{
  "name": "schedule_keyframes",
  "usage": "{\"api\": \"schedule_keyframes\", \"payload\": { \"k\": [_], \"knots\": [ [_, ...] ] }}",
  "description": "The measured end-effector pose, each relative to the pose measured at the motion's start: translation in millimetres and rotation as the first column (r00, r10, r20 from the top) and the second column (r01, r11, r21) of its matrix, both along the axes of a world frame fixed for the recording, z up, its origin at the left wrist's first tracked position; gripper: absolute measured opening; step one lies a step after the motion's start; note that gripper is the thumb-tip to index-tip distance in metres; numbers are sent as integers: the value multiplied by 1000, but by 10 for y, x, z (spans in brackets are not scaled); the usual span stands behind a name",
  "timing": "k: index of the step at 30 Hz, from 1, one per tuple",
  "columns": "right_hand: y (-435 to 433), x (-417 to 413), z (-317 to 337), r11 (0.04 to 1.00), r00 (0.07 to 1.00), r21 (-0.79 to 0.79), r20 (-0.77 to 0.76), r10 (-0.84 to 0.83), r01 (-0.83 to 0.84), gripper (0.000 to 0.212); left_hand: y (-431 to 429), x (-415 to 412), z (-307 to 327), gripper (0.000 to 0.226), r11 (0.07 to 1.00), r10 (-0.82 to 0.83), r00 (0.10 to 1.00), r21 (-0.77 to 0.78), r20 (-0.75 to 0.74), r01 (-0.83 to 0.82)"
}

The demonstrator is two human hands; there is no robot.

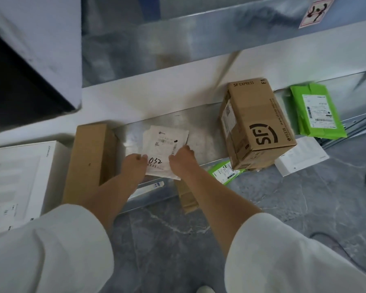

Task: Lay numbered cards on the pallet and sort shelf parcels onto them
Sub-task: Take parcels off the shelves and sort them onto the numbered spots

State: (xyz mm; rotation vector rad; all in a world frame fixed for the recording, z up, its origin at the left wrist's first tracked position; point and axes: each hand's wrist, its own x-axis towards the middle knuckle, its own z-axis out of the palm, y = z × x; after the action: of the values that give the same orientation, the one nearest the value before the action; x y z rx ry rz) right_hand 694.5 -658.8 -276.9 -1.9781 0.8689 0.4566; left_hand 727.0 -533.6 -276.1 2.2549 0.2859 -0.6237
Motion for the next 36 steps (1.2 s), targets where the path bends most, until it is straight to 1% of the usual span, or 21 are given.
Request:
{"api": "schedule_keyframes", "payload": {
  "k": [2, 4, 5, 7, 9, 12, 13, 15, 17, 22, 25, 27, 29, 32, 34, 36],
  "knots": [
    [22, -91, 1, 996, 1000, 84, -12, -6, 7, 48, 85, -107, 26, 20, 997, 56, 998, -55, -25, -57],
    [8, -218, 30, 988, 1000, 152, -3, -22, 22, 49, 168, -227, 93, 21, 995, 63, 996, -78, -65, -68],
    [-16, -294, 48, 987, 999, 157, 20, -25, 22, 46, 203, -293, 134, 21, 994, 56, 995, -85, -79, -63],
    [-63, -449, 129, 993, 998, 119, 55, 15, -21, 33, 255, -422, 236, 18, 993, 45, 996, -101, -81, -54],
    [-95, -585, 269, 994, 997, 100, 72, 39, -46, 36, 273, -543, 374, 13, 988, 74, 996, -130, -53, -80],
    [-142, -764, 568, 993, 993, 103, 112, 41, -53, 37, 261, -718, 663, 33, 964, 181, 983, -195, -23, -182],
    [-157, -828, 681, 992, 991, 112, 125, 42, -56, 35, 265, -786, 777, 35, 956, 199, 980, -215, -21, -199],
    [-173, -982, 942, 988, 990, 147, 139, 25, -46, 32, 299, -953, 1012, 29, 942, 206, 978, -266, -23, -204],
    [-152, -1162, 1224, 983, 988, 178, 152, 10, -38, 31, 361, -1144, 1251, 31, 928, 218, 976, -305, -19, -214],
    [98, -1699, 1794, 982, 981, 163, 183, 60, -91, 33, 597, -1697, 1812, 29, 861, 300, 947, -395, -114, -320],
    [290, -1997, 2031, 988, 975, 109, 204, 82, -106, 34, 770, -2023, 2128, 16, 806, 373, 922, -455, -107, -379],
    [461, -2229, 2195, 986, 980, 114, 170, 101, -121, 34, 962, -2248, 2340, 28, 758, 405, 903, -499, -143, -420],
    [674, -2520, 2383, 978, 982, 173, 167, 87, -116, 36, 1219, -2489, 2527, 30, 714, 415, 892, -544, -180, -442],
    [1047, -2923, 2730, 965, 973, 212, 204, 111, -155, 35, 1628, -2882, 2837, 23, 708, 447, 887, -562, -114, -429],
    [1293, -3133, 3019, 951, 959, 247, 257, 119, -185, 29, 1876, -3141, 3101, 24, 687, 484, 873, -589, -67, -426],
    [1503, -3289, 3314, 950, 948, 240, 291, 129, -202, 21, 2085, -3381, 3348, 27, 681, 501, 865, -603, -30, -416]
  ]
}}
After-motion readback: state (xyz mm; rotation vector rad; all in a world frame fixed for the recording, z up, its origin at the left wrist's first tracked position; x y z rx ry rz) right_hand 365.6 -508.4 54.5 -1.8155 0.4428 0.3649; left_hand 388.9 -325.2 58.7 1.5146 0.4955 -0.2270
